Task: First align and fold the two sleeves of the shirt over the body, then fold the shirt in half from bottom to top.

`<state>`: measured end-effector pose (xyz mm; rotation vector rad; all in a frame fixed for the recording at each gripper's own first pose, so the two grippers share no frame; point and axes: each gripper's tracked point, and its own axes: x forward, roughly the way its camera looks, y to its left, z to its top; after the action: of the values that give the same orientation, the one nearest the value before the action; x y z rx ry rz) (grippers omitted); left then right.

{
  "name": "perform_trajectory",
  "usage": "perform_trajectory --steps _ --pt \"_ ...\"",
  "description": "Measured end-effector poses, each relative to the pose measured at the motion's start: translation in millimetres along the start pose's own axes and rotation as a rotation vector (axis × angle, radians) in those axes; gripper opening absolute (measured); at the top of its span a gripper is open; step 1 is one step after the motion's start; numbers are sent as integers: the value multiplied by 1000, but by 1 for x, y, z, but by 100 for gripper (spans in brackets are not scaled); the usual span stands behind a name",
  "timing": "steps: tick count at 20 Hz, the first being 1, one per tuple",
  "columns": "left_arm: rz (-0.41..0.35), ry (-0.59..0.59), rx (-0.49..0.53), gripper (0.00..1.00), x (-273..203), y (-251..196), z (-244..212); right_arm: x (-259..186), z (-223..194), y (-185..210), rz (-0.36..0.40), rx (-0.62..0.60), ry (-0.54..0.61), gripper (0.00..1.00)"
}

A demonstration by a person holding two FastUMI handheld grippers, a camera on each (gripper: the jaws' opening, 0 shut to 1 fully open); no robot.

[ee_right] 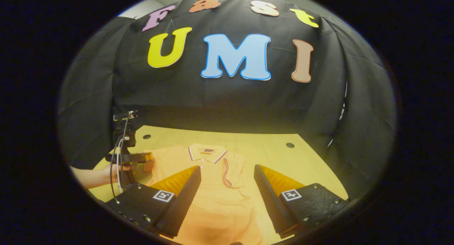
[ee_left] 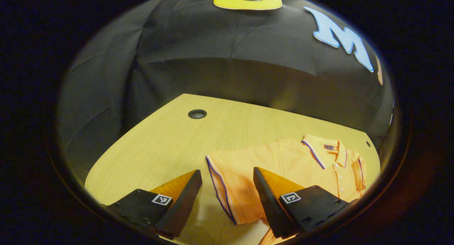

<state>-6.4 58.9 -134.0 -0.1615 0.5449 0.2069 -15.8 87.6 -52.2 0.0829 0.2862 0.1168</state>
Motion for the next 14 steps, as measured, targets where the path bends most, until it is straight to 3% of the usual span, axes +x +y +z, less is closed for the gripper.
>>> perform_trajectory --steps 5,6,9,11,12,14 --pt "1 44 29 96 1 1 -8 -9 -2 -2 -5 41 4 94" --pt "8 47 36 89 0 2 -9 -11 -2 -4 -10 52 5 94" --pt "68 57 78 53 -1 17 -10 -16 -5 -9 -15 86 6 95" --pt "59 59 80 30 -1 15 -10 -18 -7 -13 -25 95 3 95" --pt "42 64 90 30 1 15 -13 -19 -8 -15 -32 92 3 94" --pt "41 65 103 10 1 13 -12 -20 -9 -16 -33 93 4 95"
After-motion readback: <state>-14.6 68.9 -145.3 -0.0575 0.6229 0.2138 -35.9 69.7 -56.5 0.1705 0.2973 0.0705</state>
